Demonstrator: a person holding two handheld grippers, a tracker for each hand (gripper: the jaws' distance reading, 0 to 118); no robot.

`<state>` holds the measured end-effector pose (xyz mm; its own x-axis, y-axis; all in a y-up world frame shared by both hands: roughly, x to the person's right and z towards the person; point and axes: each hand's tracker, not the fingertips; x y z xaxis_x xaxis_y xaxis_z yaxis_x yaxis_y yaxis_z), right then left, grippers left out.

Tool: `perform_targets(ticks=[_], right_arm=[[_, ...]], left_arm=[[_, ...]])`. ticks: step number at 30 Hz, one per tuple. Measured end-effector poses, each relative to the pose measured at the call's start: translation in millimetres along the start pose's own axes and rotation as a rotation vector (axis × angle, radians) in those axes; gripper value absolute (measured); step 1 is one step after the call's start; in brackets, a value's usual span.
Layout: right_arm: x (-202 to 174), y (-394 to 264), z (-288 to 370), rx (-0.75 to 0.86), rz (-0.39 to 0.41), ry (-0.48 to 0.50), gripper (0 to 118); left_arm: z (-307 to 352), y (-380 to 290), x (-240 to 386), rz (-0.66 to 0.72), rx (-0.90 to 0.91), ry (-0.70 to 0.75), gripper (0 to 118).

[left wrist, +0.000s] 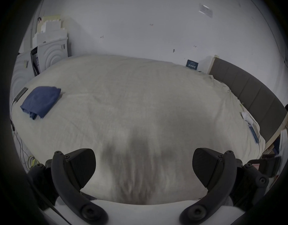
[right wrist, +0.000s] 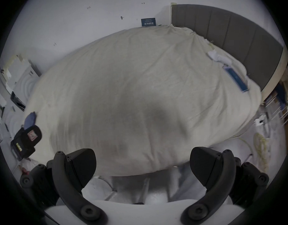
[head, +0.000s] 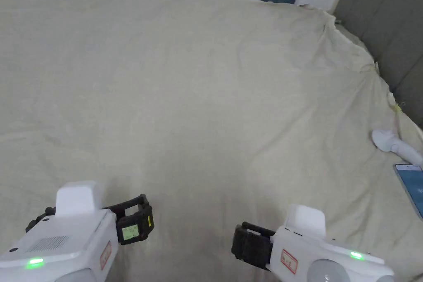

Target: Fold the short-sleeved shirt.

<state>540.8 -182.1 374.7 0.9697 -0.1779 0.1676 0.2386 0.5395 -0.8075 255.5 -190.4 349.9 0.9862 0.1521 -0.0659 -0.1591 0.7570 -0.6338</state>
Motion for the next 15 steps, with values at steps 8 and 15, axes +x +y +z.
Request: perform_targets(ticks=[8, 15], right_arm=[[-5, 4, -24, -0.035, 0.004, -0.088, 115], [-4, 16, -26, -0.061, -0.063, -0.074, 115]], left_arm=[[-12, -5, -15, 0.015, -0.024, 0.059, 118], [-7, 5, -14, 0.026, -0.016, 0.116, 118]])
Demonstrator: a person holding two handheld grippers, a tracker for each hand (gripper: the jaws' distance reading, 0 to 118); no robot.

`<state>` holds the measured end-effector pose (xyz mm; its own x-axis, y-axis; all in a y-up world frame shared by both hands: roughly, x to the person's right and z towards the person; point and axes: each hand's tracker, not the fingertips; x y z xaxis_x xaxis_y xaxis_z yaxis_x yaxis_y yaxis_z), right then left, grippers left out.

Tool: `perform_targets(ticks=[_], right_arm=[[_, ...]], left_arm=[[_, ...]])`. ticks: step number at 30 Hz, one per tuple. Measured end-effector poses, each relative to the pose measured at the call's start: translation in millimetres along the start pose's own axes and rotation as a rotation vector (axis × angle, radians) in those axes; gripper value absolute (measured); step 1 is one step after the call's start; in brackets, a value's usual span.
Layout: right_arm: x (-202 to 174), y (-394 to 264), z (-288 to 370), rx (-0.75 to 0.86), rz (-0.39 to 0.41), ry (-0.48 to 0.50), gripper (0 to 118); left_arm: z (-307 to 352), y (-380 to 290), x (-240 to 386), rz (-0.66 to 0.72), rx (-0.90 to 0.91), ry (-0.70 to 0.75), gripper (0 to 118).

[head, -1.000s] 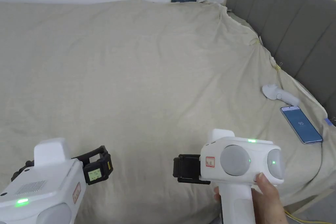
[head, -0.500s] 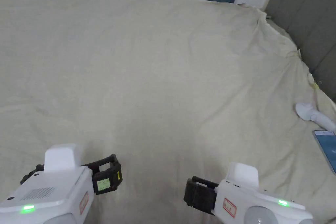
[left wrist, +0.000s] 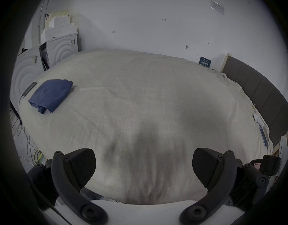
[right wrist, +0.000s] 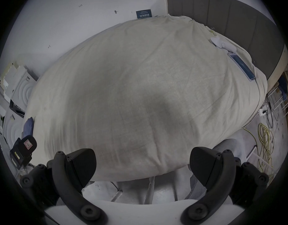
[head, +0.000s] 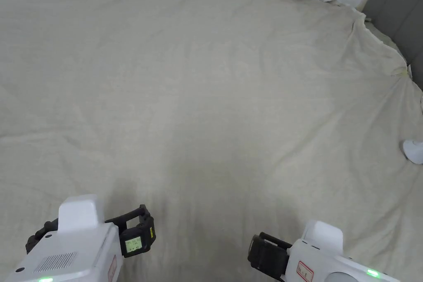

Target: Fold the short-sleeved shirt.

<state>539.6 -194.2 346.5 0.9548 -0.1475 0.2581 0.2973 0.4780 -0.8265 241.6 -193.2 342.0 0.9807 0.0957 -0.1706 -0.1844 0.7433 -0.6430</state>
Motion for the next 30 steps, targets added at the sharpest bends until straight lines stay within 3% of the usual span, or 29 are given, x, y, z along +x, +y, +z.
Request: perform_targets(ticks=[4, 11, 30], right_arm=[[1, 4, 9, 0.023, 0.009, -0.002, 115], [8, 2, 16, 0.026, -0.054, -0.017, 114], [-11, 2, 30, 0.103, 0.044, -0.012, 114]], left_arm=[[7, 4, 5, -0.018, 0.040, 0.008, 118], [18, -4, 13, -0.058, 0.032, -0.007, 118], [23, -1, 5, -0.084, 0.025, 0.023, 118]])
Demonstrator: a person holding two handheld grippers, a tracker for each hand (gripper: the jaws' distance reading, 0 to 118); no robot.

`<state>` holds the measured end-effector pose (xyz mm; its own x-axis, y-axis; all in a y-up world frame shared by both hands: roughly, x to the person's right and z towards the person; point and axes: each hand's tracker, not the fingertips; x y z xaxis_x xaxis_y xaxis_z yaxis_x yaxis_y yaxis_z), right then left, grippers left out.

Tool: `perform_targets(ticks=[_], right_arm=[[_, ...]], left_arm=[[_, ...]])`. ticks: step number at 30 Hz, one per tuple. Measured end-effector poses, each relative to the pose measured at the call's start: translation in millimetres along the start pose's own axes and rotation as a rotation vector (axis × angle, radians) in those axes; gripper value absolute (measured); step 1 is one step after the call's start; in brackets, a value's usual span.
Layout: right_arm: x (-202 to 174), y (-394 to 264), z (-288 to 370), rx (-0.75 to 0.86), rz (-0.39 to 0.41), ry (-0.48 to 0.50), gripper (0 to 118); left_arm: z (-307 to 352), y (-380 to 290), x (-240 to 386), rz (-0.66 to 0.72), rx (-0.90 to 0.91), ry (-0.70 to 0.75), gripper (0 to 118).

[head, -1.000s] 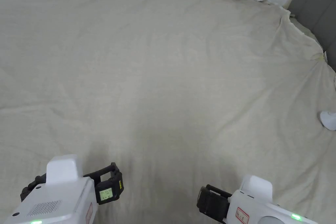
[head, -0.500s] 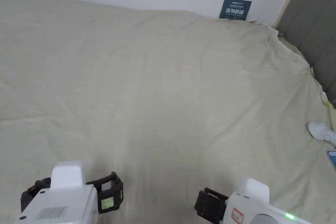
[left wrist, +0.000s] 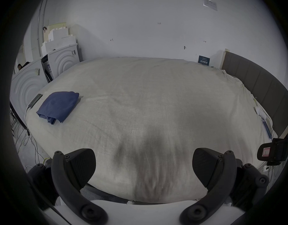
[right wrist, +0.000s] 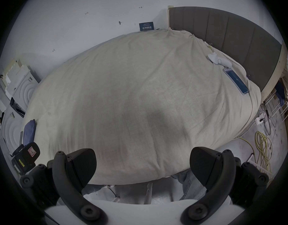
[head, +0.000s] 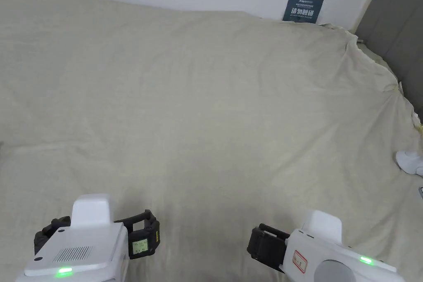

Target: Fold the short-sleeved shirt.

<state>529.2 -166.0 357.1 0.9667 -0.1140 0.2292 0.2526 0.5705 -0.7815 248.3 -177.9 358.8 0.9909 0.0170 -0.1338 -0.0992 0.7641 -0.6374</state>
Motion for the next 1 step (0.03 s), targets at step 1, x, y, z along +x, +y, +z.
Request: perform_targets(ticks=[1], right_arm=[[-1.2, -0.1, -0.3, 0.004, 0.005, -0.002, 114]], left_arm=[[-1.3, 0.0, 0.0, 0.000, -0.001, -0.002, 118]])
